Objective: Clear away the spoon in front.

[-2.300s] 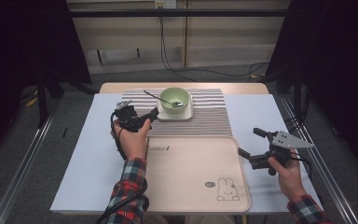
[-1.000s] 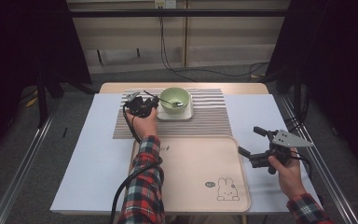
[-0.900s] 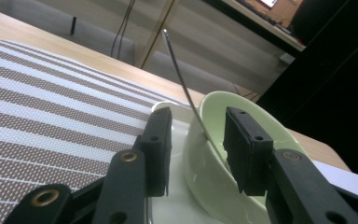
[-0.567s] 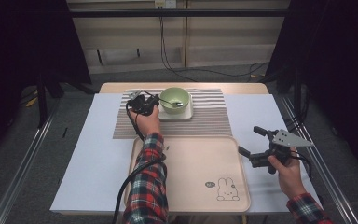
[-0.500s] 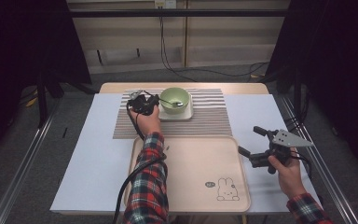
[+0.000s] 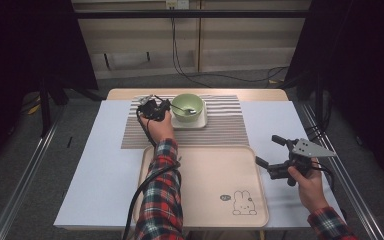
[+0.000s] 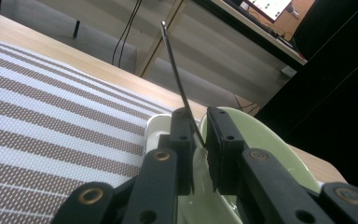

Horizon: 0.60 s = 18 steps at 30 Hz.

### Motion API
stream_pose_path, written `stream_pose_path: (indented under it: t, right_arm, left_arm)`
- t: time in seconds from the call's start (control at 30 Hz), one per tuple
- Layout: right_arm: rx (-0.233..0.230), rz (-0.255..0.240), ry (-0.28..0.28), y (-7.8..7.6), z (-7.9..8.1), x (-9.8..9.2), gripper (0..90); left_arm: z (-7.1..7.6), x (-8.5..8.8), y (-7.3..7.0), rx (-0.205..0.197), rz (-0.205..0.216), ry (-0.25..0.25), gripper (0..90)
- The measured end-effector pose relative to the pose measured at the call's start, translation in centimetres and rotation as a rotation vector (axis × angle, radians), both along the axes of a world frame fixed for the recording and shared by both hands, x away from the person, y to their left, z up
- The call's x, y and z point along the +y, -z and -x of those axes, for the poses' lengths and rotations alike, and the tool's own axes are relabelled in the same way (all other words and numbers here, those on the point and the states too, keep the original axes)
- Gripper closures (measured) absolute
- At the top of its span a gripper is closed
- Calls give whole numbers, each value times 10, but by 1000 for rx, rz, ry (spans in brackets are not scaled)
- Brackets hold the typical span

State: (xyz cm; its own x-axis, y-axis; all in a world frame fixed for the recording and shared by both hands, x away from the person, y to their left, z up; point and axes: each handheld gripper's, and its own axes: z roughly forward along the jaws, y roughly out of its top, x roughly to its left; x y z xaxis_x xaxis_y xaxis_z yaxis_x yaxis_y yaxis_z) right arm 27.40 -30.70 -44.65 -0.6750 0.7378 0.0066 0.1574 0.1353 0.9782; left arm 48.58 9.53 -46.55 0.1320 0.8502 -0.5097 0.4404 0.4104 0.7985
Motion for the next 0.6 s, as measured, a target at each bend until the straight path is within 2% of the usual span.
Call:
stream_pose_path:
  t: [0.07, 0.3, 0.4, 0.47, 0.5, 0.6]
  right_arm:
    - [0, 0, -1, 0, 0, 0, 0]
    - [0, 1, 2, 0, 0, 0, 0]
    - [-4, 1, 11, 0, 0, 0, 0]
    - [-4, -1, 12, 0, 0, 0, 0]
    - [-3, 0, 11, 0, 0, 0, 0]
    - [-5, 1, 12, 0, 0, 0, 0]
  left_arm:
    - [-1, 0, 1, 3, 0, 8, 811]
    - [-3, -1, 1, -2, 21, -16, 802]
    - [-4, -1, 2, -4, 10, -4, 802]
    - [-4, -1, 1, -5, 31, -7, 820]
    - [-5, -1, 1, -5, 18, -3, 823]
    - [-5, -2, -2, -9, 29, 1, 835]
